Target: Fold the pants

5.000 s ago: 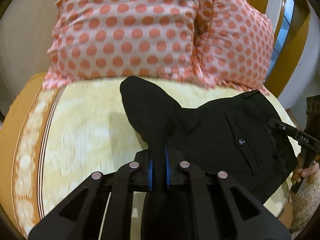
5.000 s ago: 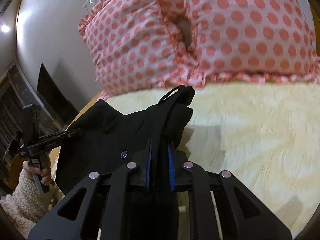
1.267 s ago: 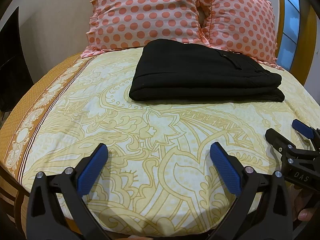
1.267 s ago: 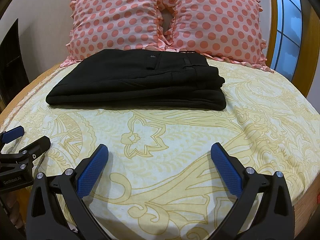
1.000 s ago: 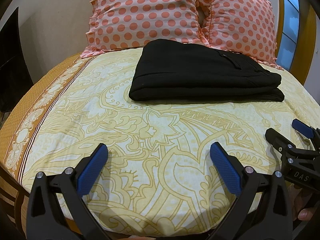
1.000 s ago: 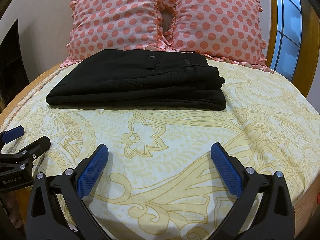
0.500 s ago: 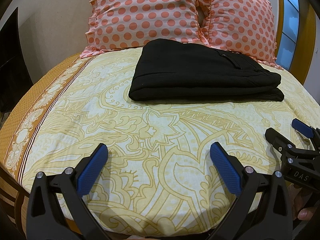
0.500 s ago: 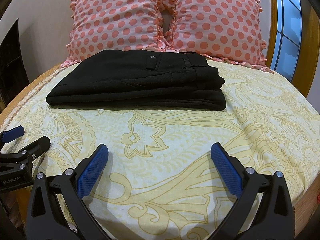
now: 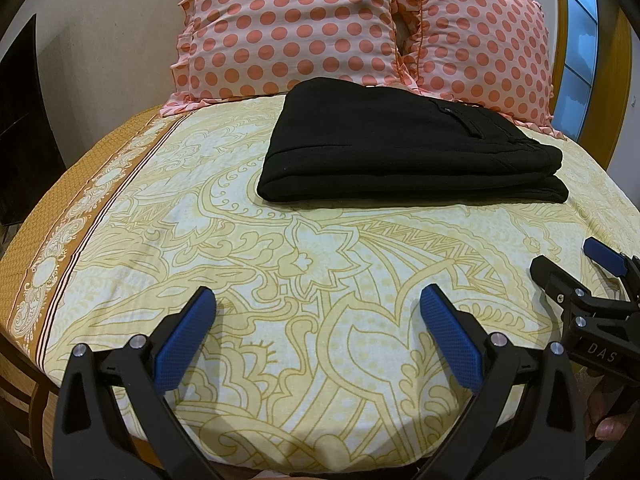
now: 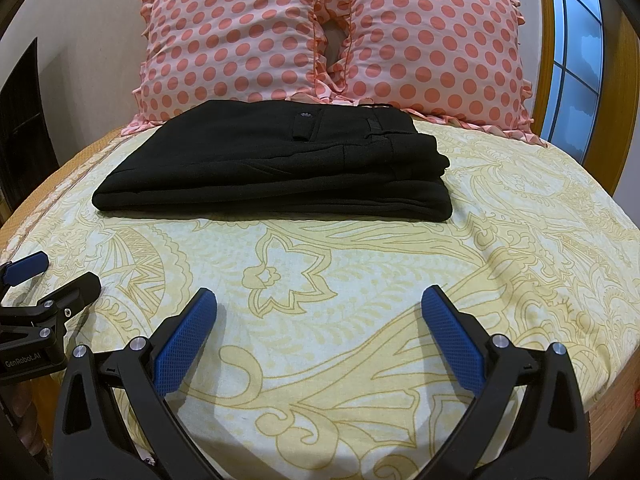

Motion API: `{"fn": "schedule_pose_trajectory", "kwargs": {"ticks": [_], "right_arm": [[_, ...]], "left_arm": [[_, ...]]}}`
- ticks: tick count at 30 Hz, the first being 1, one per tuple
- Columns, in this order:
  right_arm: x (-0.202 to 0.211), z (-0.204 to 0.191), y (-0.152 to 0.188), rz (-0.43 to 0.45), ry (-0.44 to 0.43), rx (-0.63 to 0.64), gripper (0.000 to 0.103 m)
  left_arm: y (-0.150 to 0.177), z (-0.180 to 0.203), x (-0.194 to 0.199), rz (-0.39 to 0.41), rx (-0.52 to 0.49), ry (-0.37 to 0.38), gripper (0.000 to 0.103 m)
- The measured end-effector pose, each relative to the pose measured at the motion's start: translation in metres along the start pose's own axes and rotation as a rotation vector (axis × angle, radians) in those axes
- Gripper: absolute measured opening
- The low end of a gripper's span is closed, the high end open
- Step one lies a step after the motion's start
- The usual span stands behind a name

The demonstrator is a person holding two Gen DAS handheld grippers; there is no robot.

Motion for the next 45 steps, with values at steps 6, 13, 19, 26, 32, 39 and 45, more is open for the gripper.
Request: {"fn": "schedule_pose_trajectory", "kwargs": {"ticks": [6, 13, 19, 26, 32, 39, 45], "right_arm": [[0.0000, -0.0001, 0.0001, 0.001, 0.000, -0.001, 0.102], [0.0000, -0.0003, 0.0001, 0.001, 0.001, -0.001, 0.102], [0.0000, -0.0004, 0.0004, 0.002, 0.002, -0.001, 0.102], [-0.0001, -0.0008, 0.0004, 0.002, 0.002, -0.002, 0.102], [-0.0002, -0.0010, 0.0005, 0.003, 0.003, -0.002, 0.102], [-0.0002, -0.0010, 0.0005, 0.003, 0.003, -0.003, 0.102], [-0.0003, -0.0014, 0.0005, 0.004, 0.004, -0.003, 0.102]], "left_arm": [[-0.0001, -0.0002, 0.0000, -0.001, 0.000, 0.000, 0.101], [0.0001, 0.0001, 0.0000, -0.001, 0.000, 0.000, 0.101], [0.0002, 0.0001, 0.0000, -0.001, 0.000, 0.000, 0.101], [0.0004, 0.0005, 0.0001, -0.001, 0.000, 0.000, 0.101], [0.0001, 0.0002, 0.0000, -0.002, 0.000, 0.001, 0.101], [0.0000, 0.0005, -0.0004, -0.008, 0.000, 0.002, 0.101], [0.0012, 0.0009, -0.0011, -0.014, -0.002, 0.005, 0.101]]}}
Point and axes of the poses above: each gripper's, at about its wrist camera, not at the fingertips, and x roughly against the way its jaws point, z to its right, y to its underside, the point moved 4 cm from there along -x, roughly the way its jaws point, and after that the axes turned 11 degrees about -x, right-handed, at the moved point
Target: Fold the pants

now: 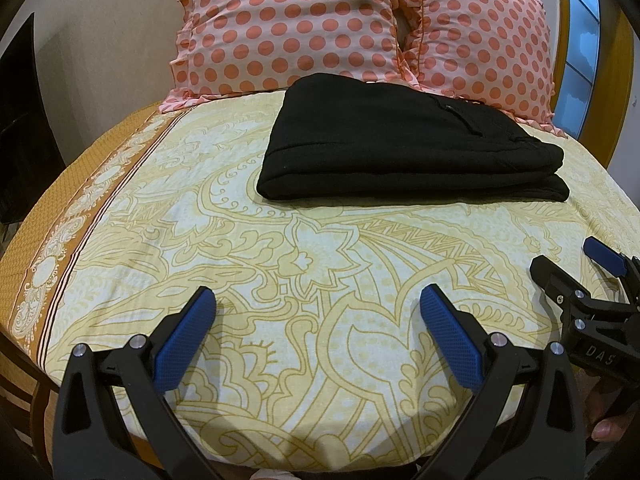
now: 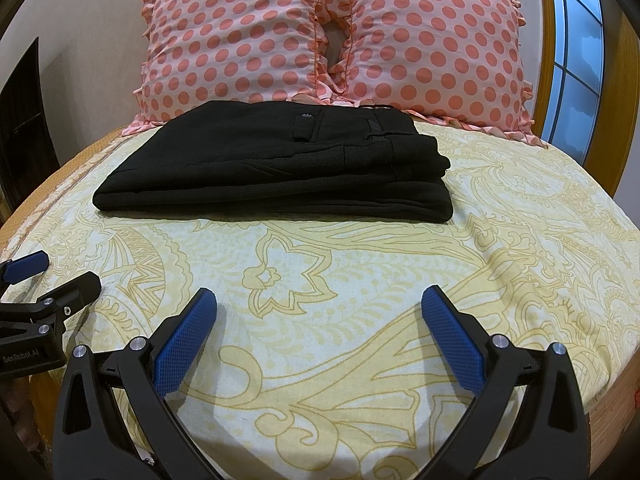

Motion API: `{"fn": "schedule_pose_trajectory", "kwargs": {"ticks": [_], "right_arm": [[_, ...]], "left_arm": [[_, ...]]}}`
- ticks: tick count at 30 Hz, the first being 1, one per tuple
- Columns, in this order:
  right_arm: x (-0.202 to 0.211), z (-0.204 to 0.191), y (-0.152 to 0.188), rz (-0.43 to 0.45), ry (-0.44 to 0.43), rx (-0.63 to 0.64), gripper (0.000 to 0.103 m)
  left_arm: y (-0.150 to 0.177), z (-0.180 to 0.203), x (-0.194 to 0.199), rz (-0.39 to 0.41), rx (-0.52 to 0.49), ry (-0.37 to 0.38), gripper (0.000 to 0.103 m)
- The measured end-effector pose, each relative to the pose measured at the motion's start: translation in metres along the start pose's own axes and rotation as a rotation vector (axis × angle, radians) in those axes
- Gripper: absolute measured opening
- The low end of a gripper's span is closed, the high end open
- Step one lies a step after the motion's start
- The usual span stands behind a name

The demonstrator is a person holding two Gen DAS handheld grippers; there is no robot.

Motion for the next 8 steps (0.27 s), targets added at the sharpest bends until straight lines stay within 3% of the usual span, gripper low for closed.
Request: {"fn": "schedule_pose_trajectory", "kwargs": {"ticks": [8], "right_arm": [[0.0001, 0.0002, 0.0002, 0.000, 0.000, 0.000, 0.102]], "left_arm": [[-0.0005, -0.0014, 0.0003, -0.004, -0.002, 0.008, 0.101]]}}
Point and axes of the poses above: each gripper's, at about its wrist camera, not at the fingertips, and x roughly against the way its jaws point, z to its right, y to its underside, the point moved 4 cm from there along -x, roughly the way its jaws point, and after that the axes turned 11 degrees about -x, right-handed, at the moved point
